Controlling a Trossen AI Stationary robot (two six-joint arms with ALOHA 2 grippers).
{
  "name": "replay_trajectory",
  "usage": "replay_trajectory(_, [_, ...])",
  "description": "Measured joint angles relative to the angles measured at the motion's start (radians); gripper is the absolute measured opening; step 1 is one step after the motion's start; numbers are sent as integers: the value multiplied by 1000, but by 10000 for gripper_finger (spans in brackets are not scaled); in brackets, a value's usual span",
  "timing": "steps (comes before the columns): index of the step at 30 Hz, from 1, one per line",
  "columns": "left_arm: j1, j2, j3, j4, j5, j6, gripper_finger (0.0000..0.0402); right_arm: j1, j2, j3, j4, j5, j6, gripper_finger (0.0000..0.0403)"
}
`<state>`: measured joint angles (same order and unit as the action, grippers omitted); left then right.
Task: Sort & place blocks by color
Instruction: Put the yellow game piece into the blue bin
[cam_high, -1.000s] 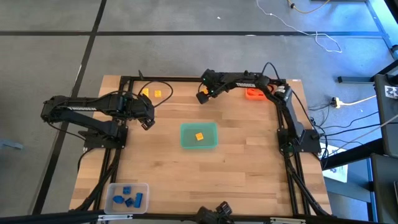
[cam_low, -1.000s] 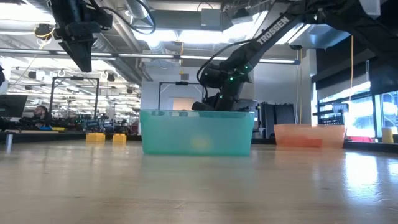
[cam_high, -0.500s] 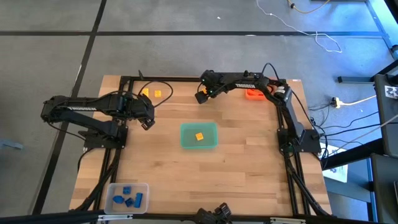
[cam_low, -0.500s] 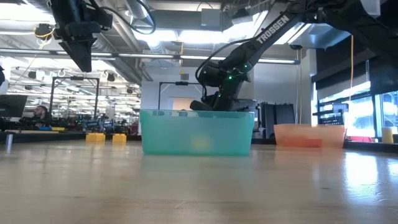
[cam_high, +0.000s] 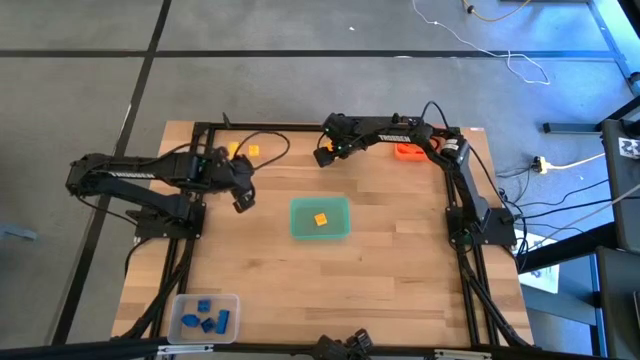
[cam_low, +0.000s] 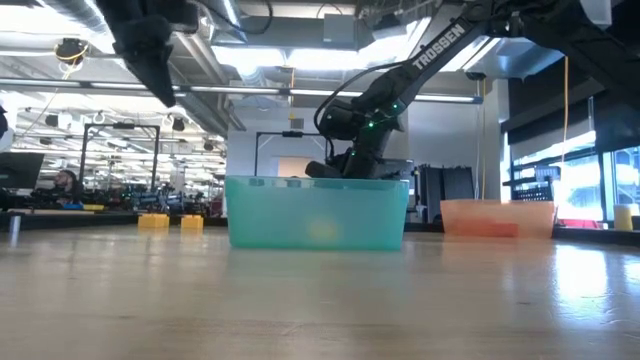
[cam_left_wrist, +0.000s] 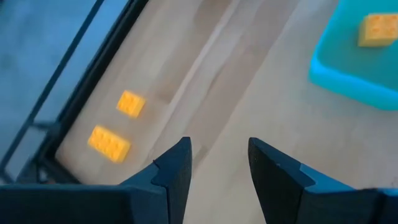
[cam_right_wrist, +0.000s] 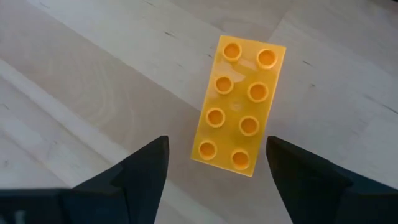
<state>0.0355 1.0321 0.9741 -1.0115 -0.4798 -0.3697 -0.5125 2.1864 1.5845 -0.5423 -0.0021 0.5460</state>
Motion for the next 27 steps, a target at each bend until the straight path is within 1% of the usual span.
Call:
replay_trajectory(4, [2,0,0,48,0,63,149,1,0,0,-8,0,0,268])
replay_trajectory(8, [1,0,0,49,1,65,149,6,0,0,-32,-1,0,268])
replay_trajectory(15, [1,0,0,49,0,67,149,7,-1,0,-19,-1,-14,261])
replay_trajectory(20, [1,0,0,48,-1,67,149,7,-2,0,-17,-44,-24,258])
replay_trajectory(22, [1,0,0,48,-1,66,149,9,-4,0,-19,-45,-1,243])
replay_trajectory(23, [1,0,0,48,-1,66,149,12,-6,0,-19,-45,0,228])
replay_trajectory(27, [1,0,0,48,-1,66,149,14,-8,17,-12,-36,-45,152])
